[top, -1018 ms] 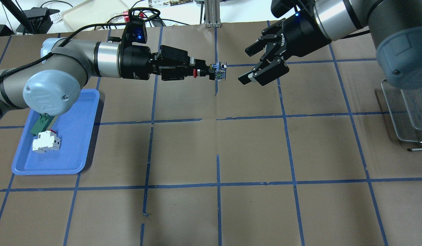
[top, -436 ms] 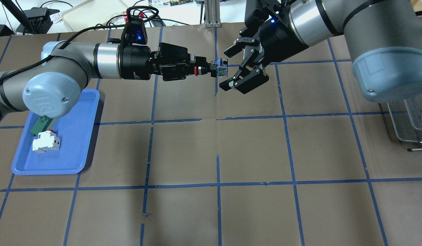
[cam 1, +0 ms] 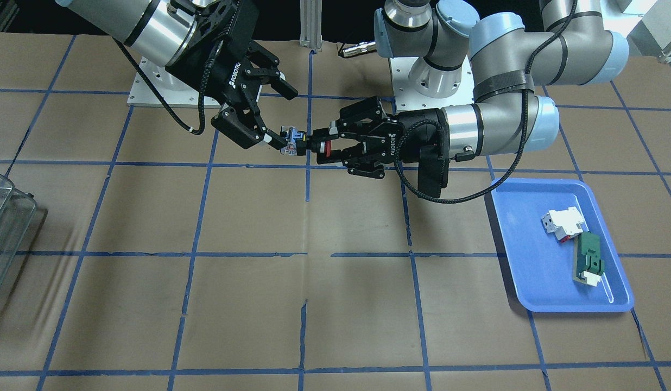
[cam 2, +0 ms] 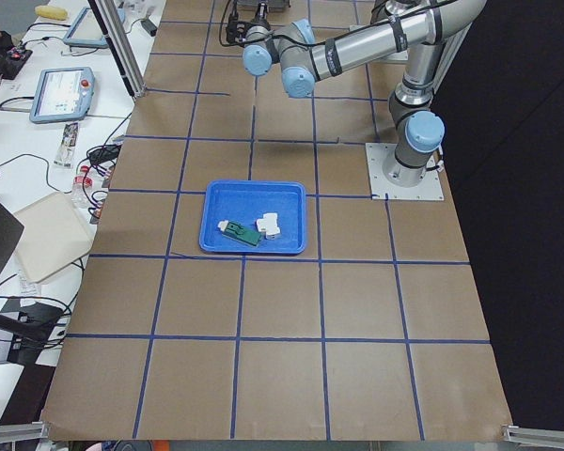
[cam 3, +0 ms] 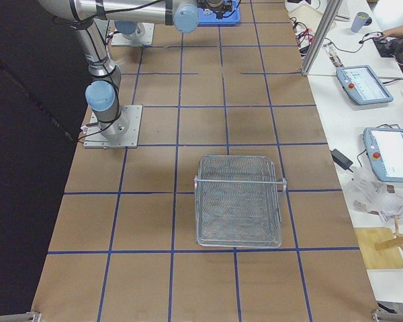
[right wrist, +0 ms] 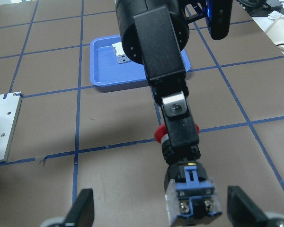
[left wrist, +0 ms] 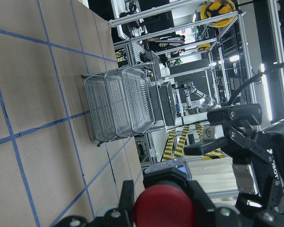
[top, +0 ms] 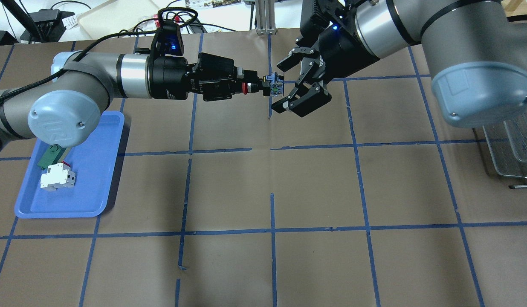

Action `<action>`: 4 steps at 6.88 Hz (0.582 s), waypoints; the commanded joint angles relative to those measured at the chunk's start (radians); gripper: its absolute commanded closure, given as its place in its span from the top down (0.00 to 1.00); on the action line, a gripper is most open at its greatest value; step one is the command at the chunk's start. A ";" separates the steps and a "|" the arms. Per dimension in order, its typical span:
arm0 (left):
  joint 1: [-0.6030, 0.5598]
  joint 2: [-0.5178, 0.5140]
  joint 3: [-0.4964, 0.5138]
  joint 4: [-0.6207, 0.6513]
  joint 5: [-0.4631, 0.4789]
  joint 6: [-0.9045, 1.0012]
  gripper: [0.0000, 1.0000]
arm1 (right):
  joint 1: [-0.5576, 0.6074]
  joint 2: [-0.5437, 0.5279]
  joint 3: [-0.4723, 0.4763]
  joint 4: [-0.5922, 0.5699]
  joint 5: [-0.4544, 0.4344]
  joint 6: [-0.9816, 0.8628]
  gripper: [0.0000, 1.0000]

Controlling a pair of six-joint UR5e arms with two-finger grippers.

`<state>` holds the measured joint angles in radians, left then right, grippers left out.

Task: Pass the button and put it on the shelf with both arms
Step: 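Close the right gripper on the red button held by the left gripper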

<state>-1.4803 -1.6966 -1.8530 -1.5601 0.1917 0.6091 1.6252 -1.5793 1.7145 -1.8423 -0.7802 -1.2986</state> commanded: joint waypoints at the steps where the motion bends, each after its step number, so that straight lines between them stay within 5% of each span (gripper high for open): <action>1: 0.000 0.000 0.000 0.000 0.000 0.000 0.00 | 0.013 0.051 -0.012 -0.056 -0.010 0.018 1.00; 3: 0.000 0.000 -0.003 0.002 0.000 0.001 0.00 | 0.063 0.059 -0.012 -0.136 -0.010 0.157 1.00; 4: 0.000 0.000 -0.003 0.002 0.000 0.001 0.00 | 0.064 0.068 -0.012 -0.135 -0.042 0.153 0.79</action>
<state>-1.4803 -1.6966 -1.8551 -1.5590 0.1917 0.6104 1.6780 -1.5207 1.7035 -1.9618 -0.7971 -1.1650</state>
